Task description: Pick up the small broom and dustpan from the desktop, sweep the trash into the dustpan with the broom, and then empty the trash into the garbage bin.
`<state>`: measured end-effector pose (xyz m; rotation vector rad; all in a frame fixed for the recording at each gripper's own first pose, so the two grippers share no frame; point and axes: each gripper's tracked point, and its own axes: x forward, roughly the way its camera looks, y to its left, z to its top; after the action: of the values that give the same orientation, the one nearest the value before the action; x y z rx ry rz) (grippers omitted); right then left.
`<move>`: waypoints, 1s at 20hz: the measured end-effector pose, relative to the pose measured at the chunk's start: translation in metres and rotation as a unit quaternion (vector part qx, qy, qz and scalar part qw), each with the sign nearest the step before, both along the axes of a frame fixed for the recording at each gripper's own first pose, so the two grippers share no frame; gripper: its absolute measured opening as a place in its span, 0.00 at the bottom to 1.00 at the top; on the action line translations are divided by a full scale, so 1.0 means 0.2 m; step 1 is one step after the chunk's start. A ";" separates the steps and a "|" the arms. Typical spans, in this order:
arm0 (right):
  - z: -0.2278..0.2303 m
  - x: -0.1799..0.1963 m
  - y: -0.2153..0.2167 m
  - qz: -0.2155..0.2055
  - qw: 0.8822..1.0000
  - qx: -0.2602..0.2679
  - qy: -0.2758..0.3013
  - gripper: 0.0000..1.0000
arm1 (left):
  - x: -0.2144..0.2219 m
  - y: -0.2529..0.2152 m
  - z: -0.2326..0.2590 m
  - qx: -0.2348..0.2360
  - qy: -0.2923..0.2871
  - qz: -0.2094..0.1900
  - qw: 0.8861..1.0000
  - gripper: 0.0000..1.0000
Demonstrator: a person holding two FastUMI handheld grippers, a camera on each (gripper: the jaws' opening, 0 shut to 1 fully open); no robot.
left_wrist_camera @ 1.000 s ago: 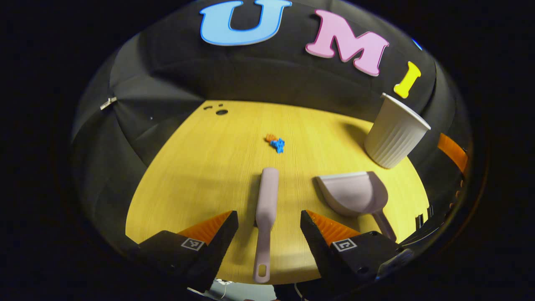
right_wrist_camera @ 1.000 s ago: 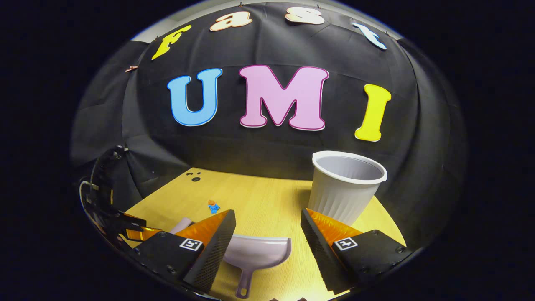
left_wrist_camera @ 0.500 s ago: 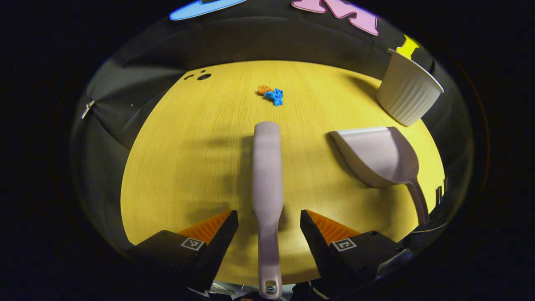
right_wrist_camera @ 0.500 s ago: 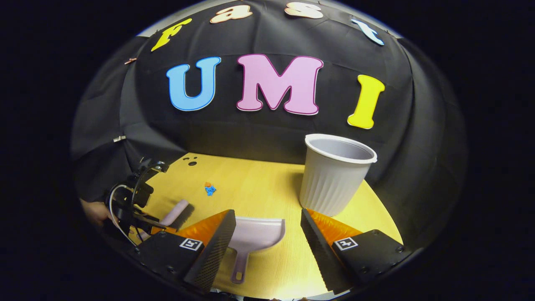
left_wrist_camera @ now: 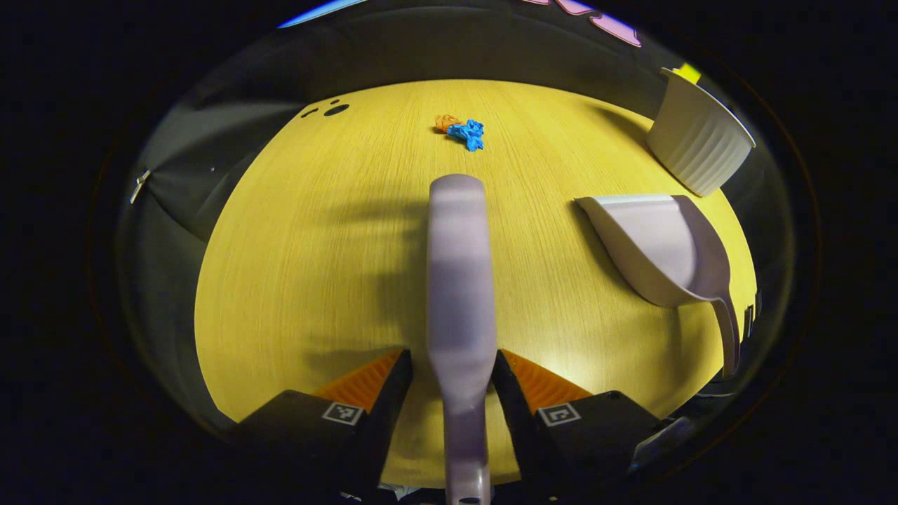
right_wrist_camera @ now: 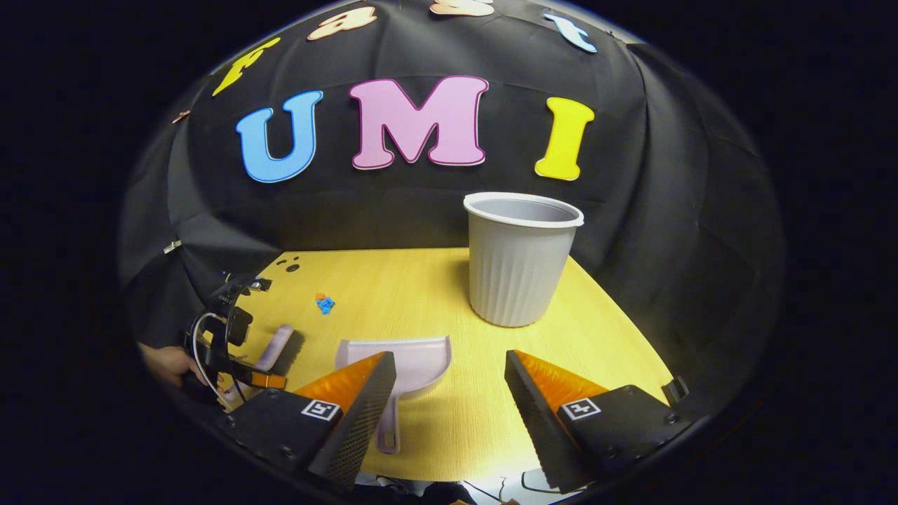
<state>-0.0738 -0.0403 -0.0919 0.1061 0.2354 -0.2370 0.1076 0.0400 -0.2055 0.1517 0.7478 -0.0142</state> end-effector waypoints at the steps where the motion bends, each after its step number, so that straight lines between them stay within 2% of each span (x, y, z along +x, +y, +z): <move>1: -0.01 -0.01 0.01 -0.002 1.000 0.001 0.005 0.98 | 0.01 0.00 0.00 0.002 0.001 -0.002 1.000 0.71; 4: -0.06 0.00 0.07 0.003 1.000 0.006 0.021 0.98 | 0.02 -0.01 0.01 -0.001 -0.009 -0.003 1.000 0.42; 6: -0.11 0.01 0.14 0.014 0.999 0.017 0.034 0.98 | 0.03 -0.01 0.01 -0.009 -0.031 -0.011 0.999 0.31; 9: -0.28 -0.01 0.25 0.029 0.994 0.063 0.085 0.99 | 0.01 0.00 0.02 -0.041 -0.077 -0.035 0.996 0.27; 12: -0.35 -0.02 0.30 0.043 0.992 0.047 0.111 0.98 | -0.07 0.02 0.01 -0.091 -0.093 -0.037 0.991 0.22; 13: -0.36 -0.02 0.32 0.048 0.991 0.044 0.117 0.99 | -0.11 0.05 0.00 -0.099 -0.099 -0.030 0.990 0.24; 16: -0.40 0.03 0.35 0.056 0.988 0.052 0.133 0.99 | -0.26 0.11 0.00 -0.106 -0.122 -0.022 0.987 0.25; 20: -0.53 0.15 0.33 0.041 0.979 0.078 0.184 0.99 | -0.46 0.17 0.05 -0.117 -0.156 -0.016 0.981 0.23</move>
<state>-0.0431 0.0262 -0.1985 0.2087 0.6264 -0.1531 0.0163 0.0735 -0.1956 -0.0590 0.4266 -0.1069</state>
